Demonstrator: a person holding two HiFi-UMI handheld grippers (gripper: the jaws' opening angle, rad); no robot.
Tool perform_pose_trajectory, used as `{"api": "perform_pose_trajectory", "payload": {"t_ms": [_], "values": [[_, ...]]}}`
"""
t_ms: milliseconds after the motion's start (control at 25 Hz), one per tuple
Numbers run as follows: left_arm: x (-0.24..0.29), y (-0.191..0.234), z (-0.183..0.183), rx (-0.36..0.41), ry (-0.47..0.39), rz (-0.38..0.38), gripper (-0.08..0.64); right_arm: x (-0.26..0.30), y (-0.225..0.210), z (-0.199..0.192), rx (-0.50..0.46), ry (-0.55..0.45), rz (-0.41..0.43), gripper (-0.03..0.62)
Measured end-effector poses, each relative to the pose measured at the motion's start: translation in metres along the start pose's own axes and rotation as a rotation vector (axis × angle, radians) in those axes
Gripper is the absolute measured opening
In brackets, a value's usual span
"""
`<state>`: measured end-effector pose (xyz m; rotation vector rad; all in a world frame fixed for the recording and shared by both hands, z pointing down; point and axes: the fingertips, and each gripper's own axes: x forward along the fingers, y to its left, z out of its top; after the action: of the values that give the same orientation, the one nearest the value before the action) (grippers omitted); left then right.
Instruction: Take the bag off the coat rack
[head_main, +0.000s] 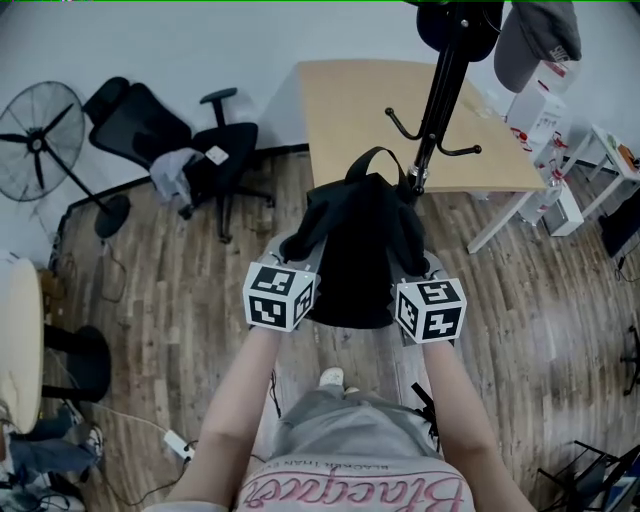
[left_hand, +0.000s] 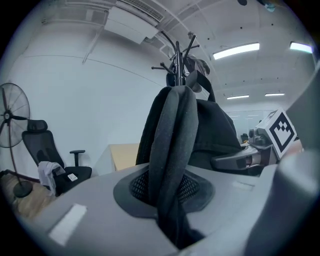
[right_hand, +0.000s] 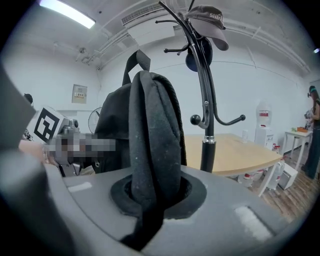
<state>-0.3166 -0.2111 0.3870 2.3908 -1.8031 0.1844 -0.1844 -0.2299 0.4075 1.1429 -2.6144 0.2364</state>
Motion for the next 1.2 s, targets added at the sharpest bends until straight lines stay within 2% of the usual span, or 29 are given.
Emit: {"api": "perform_pose_trajectory", "payload": {"t_ms": [480,840,1200], "values": [[-0.038,0.023,0.067,0.045,-0.114,0.109,0.084,0.001,0.029,0.073,-0.107,-0.126,0.089,0.035],[-0.056,0.027,0.116,0.107,-0.210,0.149,0.084,-0.008,0.038,0.124,-0.154,-0.236,0.089,0.037],[-0.067,0.026,0.145,0.140,-0.275,0.167,0.086,-0.015,0.043,0.154,-0.186,-0.305,0.088,0.037]]}}
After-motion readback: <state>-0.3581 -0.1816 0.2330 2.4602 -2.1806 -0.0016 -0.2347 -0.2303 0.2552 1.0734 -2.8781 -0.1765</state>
